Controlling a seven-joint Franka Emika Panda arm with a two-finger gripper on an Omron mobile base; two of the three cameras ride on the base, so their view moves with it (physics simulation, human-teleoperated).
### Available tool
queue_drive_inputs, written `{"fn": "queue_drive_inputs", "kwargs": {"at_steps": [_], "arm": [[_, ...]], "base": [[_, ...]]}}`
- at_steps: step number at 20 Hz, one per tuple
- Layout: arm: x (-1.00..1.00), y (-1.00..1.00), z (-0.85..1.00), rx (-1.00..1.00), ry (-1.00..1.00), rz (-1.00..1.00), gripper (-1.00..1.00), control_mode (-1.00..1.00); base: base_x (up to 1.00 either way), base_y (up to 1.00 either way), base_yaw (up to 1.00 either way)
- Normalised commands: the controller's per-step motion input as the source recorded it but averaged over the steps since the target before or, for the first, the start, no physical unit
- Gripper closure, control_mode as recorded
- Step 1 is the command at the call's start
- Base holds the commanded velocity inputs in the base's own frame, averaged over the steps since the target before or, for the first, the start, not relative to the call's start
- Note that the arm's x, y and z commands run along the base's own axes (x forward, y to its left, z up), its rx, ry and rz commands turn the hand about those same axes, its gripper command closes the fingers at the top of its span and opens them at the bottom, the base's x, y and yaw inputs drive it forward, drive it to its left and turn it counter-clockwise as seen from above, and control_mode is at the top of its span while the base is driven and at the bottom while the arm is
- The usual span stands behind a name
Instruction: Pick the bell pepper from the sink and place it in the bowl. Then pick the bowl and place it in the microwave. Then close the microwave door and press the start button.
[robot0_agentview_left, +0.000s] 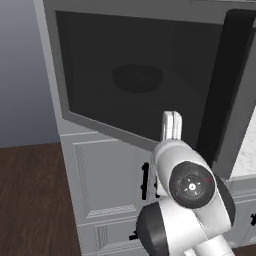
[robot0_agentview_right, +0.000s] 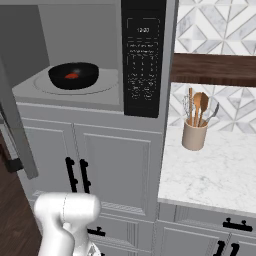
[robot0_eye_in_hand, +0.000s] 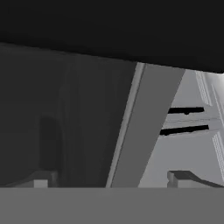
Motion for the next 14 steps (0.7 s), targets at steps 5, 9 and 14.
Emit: {"fn": "queue_drive_inputs", "kwargs": {"at_steps": [5,9,14], "arm": [[0.37,-0.76,0.08,0.33,0.01,0.0,-1.0,-1.0],[0.51,-0.6,0.24,0.25,0.0,0.0,-1.0,-1.0],[0.69,-0.15,0.3,0.11,0.0,0.0,-1.0,-1.0]], "base": [[0.0,0.0,0.0],[0.0,0.0,0.0],[0.0,0.0,0.0]]}}
